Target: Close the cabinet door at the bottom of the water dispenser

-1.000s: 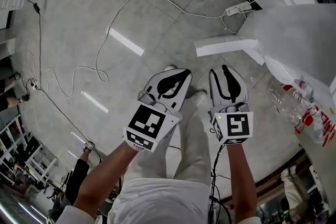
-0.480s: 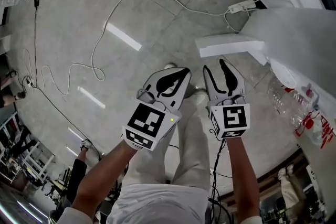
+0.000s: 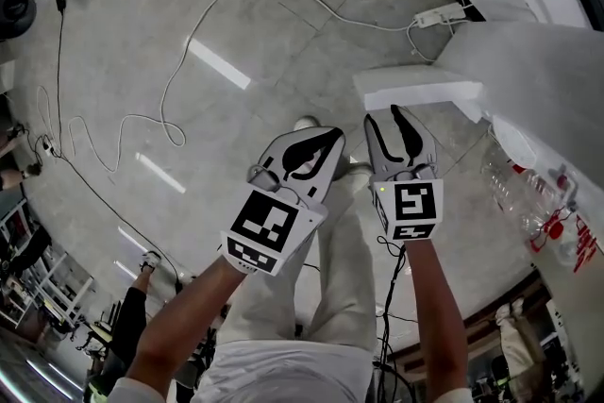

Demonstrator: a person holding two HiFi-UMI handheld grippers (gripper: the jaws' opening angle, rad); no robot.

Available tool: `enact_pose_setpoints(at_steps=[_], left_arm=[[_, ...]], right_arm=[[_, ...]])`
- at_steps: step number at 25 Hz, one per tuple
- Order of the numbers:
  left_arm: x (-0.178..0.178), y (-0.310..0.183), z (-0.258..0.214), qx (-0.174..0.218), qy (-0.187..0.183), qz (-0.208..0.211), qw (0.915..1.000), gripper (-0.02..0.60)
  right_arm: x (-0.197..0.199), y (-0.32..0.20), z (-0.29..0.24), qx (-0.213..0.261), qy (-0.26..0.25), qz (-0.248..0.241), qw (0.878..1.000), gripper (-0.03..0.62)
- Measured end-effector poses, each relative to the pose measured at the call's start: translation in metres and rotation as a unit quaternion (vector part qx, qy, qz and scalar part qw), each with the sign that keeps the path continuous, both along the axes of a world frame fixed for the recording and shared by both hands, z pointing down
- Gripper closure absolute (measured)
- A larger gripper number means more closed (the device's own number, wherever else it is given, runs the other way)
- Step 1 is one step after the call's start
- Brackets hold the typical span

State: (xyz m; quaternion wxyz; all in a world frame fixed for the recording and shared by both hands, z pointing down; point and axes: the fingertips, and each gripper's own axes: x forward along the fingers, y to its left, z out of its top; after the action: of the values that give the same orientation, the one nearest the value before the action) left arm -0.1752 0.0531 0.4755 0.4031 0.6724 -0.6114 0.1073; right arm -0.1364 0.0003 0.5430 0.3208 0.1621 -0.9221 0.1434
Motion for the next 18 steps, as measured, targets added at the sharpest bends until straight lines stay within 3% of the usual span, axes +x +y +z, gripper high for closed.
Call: enact_pose_setpoints(at_steps=[13, 18], left_arm=[[-0.012, 0.005, 0.017, -0.003, 0.009, -0.008, 0.9999, 0.577], [-0.018, 0.008, 0.017, -0.003, 0.011, -0.016, 0.9998, 0.577]], right_arm=[[-0.013, 0.004, 0.051, -0.001, 0.053, -0.039, 0.998, 0.419], [-0.018, 0.007, 0.062, -0.004, 0.069, -0.111, 0.991, 0.418]])
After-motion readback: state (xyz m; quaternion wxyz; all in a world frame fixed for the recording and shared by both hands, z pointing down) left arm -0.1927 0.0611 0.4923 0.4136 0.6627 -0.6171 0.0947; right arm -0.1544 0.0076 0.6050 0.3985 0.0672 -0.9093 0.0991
